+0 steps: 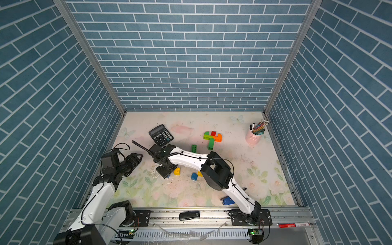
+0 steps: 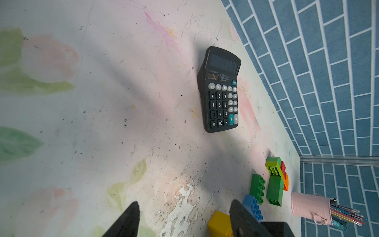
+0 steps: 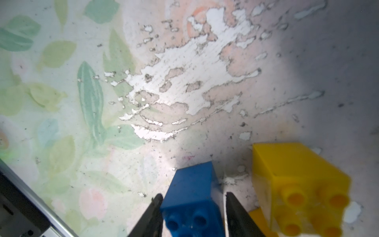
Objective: Assemble a fork with lego
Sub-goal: Pick up the lego brick from the center of the board.
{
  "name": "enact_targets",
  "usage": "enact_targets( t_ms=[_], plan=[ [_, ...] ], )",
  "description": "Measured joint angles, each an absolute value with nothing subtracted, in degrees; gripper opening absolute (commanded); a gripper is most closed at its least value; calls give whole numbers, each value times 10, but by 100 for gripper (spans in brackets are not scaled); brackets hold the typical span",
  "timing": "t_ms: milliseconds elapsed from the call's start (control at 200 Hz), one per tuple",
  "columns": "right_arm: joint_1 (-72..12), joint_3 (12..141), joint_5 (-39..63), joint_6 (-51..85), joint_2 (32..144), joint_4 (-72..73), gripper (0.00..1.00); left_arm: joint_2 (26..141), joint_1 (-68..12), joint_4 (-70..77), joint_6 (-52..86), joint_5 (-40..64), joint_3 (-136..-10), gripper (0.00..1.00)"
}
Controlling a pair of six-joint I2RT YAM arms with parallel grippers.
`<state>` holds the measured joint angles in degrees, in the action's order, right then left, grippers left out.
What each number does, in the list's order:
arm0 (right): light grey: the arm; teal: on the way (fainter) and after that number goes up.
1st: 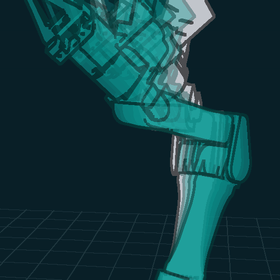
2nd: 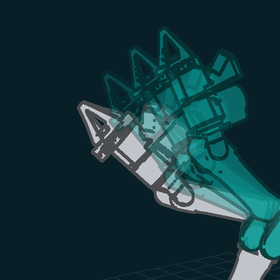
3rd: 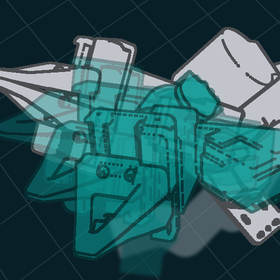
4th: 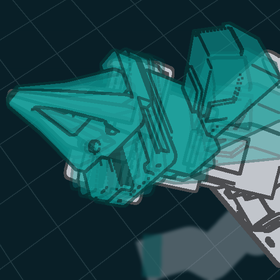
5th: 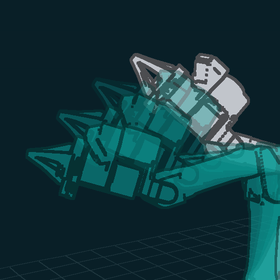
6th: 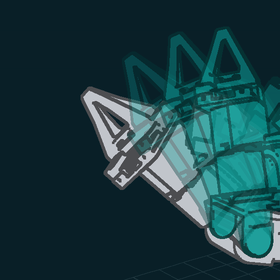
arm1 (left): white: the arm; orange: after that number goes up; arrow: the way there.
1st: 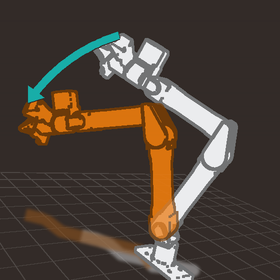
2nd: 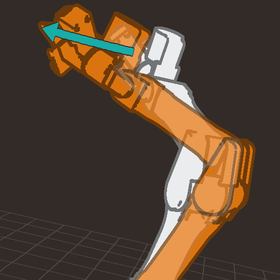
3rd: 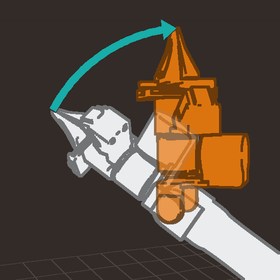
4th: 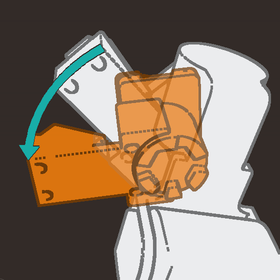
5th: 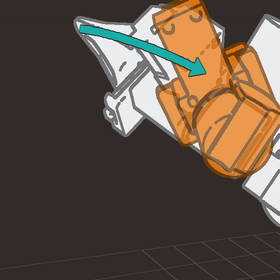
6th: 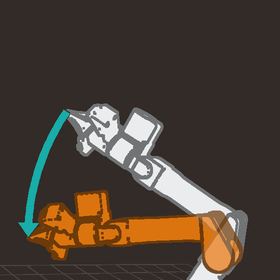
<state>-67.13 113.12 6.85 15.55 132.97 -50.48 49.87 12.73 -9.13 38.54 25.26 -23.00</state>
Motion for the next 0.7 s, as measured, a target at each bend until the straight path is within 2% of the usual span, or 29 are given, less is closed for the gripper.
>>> enact_targets(
  t_ms=[295,365,540,700],
  plan=[
    [-671,1131,65,151,1326,-501,31,503,127,-91,379,257,-230,72],
    [-671,1131,67,150,1322,-503,30,505,119,-93,372,253,-231,72],
    [-664,1128,68,152,1277,-502,27,515,38,-109,347,218,-256,74],
    [-637,1098,52,166,1198,-488,15,530,-24,-104,343,188,-262,74]
  ],
)
